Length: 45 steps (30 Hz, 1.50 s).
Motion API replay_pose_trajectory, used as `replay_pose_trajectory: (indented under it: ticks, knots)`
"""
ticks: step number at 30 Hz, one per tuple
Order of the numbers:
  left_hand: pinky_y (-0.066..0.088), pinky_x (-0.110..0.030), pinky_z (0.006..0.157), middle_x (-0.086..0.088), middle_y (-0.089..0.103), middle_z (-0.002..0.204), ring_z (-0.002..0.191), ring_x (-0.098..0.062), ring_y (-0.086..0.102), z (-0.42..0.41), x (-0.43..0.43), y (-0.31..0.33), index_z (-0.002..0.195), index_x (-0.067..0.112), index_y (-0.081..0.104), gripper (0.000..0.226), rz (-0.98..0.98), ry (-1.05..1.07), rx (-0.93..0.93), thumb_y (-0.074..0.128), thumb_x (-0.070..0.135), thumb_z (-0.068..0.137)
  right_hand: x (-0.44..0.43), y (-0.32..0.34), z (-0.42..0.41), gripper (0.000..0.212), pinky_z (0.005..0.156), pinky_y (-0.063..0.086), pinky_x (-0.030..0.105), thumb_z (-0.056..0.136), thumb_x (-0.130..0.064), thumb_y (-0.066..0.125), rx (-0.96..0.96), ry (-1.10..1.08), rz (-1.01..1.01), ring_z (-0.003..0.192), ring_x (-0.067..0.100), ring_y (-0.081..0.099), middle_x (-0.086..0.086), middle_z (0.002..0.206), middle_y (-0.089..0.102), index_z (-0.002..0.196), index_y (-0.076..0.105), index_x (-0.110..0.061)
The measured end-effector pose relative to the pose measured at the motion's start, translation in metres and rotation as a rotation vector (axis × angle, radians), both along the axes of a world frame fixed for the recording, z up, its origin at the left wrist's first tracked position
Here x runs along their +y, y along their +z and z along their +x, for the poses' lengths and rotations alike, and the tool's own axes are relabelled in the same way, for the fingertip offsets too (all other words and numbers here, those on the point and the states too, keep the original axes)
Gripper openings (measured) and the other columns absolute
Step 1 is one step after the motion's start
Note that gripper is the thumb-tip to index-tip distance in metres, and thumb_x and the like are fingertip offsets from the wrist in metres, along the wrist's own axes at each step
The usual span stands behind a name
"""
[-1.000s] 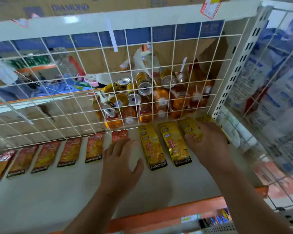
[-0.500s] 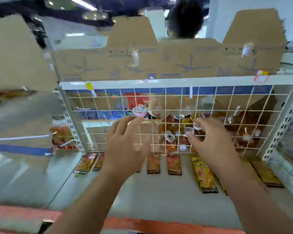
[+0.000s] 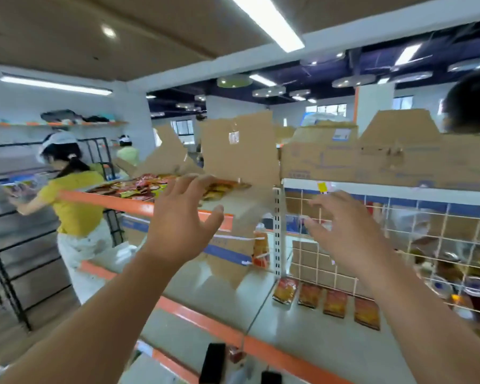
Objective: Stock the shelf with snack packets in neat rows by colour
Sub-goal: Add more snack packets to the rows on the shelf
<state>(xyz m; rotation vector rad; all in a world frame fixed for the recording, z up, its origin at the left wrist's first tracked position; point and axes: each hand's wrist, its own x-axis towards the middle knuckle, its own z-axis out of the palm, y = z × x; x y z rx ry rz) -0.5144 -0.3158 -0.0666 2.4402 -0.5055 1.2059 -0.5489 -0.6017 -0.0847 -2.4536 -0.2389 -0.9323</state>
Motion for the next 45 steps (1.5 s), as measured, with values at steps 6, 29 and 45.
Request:
replay_pose_trajectory:
  ticks: [6,29,45]
  knots:
    - [0.041,-0.045,0.105,-0.007,0.065,0.129,0.124,-0.03,0.053,0.008,0.085,0.022,0.134,0.021,0.063,0.057,-0.032,0.122,0.122,0.056,0.047,0.084,0.069,0.034,0.039,0.035,0.089,0.046,0.034,0.092,-0.038,0.064,0.03,0.076,-0.058,0.116,0.023,0.054,0.002,0.12,0.062,0.125,0.063,-0.028]
    - [0.058,-0.039,0.074,0.002,0.072,0.094,0.088,-0.021,0.067,0.237,0.085,0.034,0.093,0.025,0.073,0.028,0.515,0.134,0.719,0.074,0.05,0.08,0.167,0.034,0.317,0.02,0.066,0.052,0.035,0.078,-0.033,0.071,0.242,0.3,-0.533,0.078,0.02,0.057,-0.006,0.092,0.056,0.092,0.062,-0.023]
    - [0.048,-0.023,0.05,-0.006,0.06,0.069,0.058,-0.016,0.057,0.375,0.14,0.083,0.085,0.006,0.066,0.019,-0.137,-0.502,0.704,0.062,0.014,0.101,0.161,0.084,0.33,0.02,0.046,0.043,0.024,0.091,-0.002,0.056,0.191,0.265,0.196,0.046,0.009,0.057,-0.006,0.054,0.056,0.075,0.055,-0.014]
